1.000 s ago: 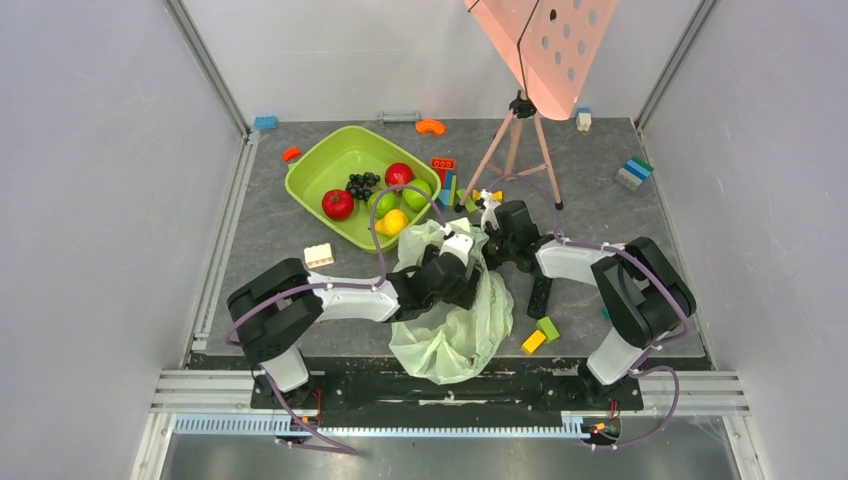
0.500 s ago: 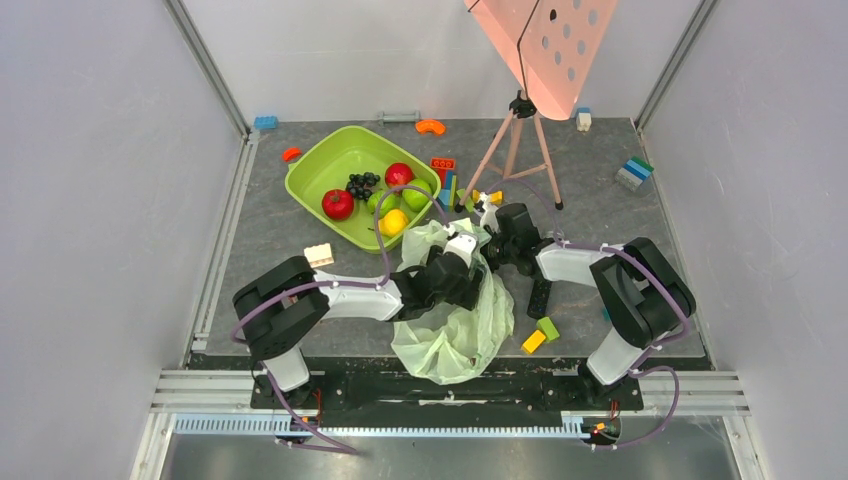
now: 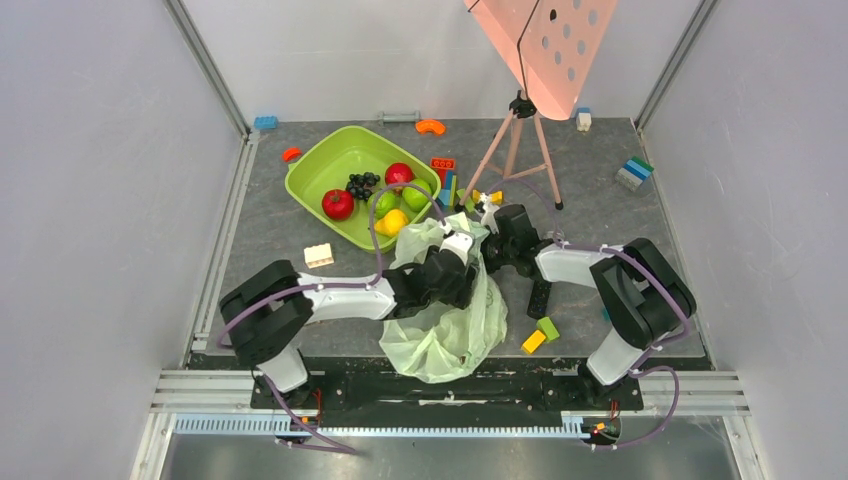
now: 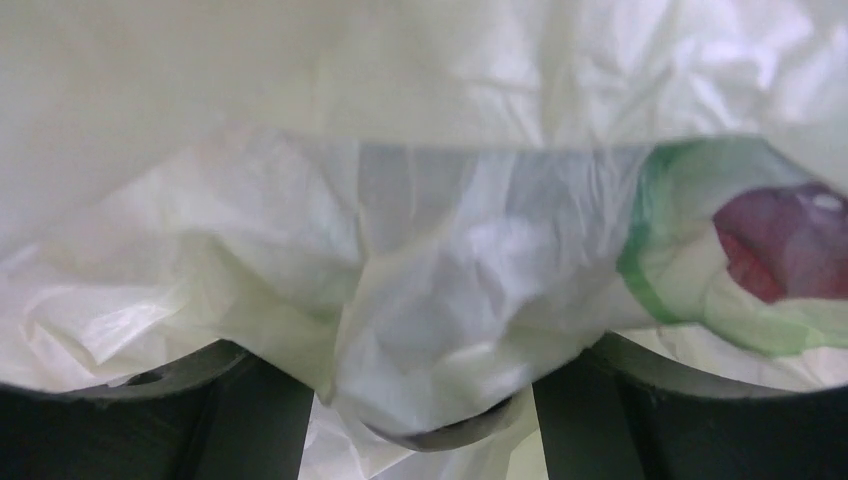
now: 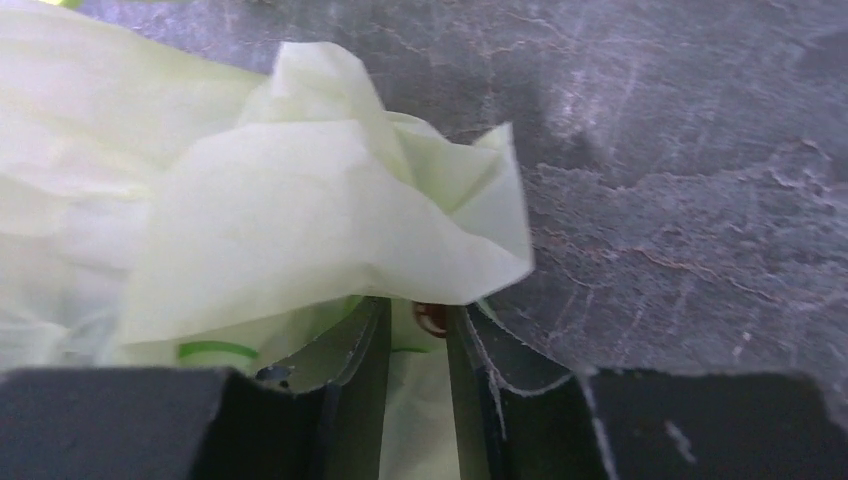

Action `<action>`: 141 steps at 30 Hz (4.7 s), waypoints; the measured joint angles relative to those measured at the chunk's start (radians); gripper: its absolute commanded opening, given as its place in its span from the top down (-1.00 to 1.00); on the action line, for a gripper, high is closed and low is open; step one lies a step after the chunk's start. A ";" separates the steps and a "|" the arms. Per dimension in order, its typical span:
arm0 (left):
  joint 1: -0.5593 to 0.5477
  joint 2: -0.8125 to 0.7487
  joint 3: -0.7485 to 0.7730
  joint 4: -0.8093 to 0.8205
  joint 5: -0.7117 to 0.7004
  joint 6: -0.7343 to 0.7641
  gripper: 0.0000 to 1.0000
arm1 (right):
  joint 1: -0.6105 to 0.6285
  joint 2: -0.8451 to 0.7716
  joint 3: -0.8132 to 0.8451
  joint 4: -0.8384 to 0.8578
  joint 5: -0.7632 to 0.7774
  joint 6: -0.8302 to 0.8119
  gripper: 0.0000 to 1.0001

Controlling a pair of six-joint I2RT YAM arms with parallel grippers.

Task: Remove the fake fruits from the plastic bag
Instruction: Take out the fake fruit from the plastic bag, then place the fake fruit in the bin.

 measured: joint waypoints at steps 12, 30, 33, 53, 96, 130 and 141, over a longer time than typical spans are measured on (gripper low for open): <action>0.000 -0.306 -0.019 -0.230 -0.003 -0.001 -0.36 | -0.006 -0.104 0.000 -0.069 0.176 -0.064 1.00; 0.000 -0.716 -0.302 -0.134 -0.032 0.000 -0.32 | -0.071 -0.402 -0.010 -0.223 0.342 -0.154 -0.34; 0.000 -0.723 -0.302 -0.125 -0.032 0.000 -0.35 | -0.071 -0.456 -0.031 -0.240 0.303 -0.163 -0.42; -0.009 -0.777 -0.024 -0.557 0.429 -0.043 -0.35 | -0.071 -0.637 -0.113 -0.320 0.299 -0.180 -0.66; 0.653 -0.045 0.567 -0.436 0.148 -0.033 -0.32 | -0.071 -0.693 -0.225 -0.301 0.194 -0.159 -0.77; 0.859 0.416 0.821 -0.420 0.102 -0.034 -0.48 | -0.071 -0.644 -0.225 -0.317 0.164 -0.171 -0.93; 0.860 0.421 0.824 -0.420 0.105 -0.032 -0.77 | -0.071 -0.644 -0.225 -0.328 0.164 -0.179 -0.96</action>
